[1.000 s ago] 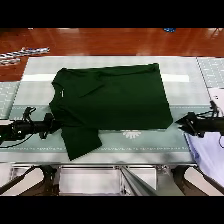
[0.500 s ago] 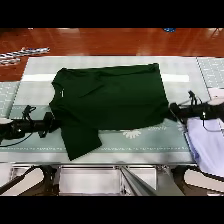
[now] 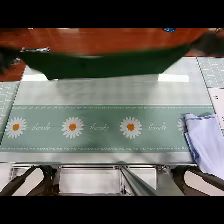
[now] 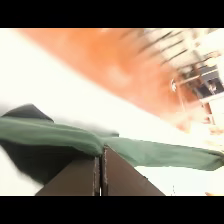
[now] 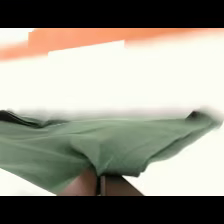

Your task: Fold the shirts.

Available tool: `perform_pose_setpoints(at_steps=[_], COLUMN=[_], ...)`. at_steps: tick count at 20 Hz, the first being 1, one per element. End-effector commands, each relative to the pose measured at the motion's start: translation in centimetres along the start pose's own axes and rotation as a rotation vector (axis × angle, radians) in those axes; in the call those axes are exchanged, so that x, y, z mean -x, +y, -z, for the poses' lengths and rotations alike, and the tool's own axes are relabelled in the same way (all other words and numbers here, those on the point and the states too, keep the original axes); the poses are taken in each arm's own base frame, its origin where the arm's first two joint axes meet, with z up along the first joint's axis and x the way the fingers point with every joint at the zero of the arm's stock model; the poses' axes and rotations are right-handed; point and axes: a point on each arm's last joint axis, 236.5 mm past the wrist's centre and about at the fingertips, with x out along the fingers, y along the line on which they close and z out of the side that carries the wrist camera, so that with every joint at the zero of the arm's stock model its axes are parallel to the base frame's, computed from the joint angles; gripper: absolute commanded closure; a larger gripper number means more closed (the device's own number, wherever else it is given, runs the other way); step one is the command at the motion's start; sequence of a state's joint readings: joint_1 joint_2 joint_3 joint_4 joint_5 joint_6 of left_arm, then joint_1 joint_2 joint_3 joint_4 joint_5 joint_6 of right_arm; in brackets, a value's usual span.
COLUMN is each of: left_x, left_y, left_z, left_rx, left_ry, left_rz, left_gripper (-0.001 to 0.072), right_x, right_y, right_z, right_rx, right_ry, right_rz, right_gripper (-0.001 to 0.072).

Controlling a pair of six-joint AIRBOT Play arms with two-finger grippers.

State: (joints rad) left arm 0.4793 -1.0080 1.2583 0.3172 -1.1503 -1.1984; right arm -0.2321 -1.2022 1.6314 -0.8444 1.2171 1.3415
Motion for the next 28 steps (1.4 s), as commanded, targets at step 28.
perform_pose_setpoints(at_steps=[28], left_x=[-4.1], left_y=[12.3], left_z=[9.7], left_rx=[-0.064], left_ry=[0.272], left_rz=[-0.445], left_gripper=[0.0691], right_x=[-3.6], right_y=[-7.2], right_z=[11.7], right_rx=[-0.089], right_ry=[0.258], right_rz=[0.226], right_gripper=[0.0681])
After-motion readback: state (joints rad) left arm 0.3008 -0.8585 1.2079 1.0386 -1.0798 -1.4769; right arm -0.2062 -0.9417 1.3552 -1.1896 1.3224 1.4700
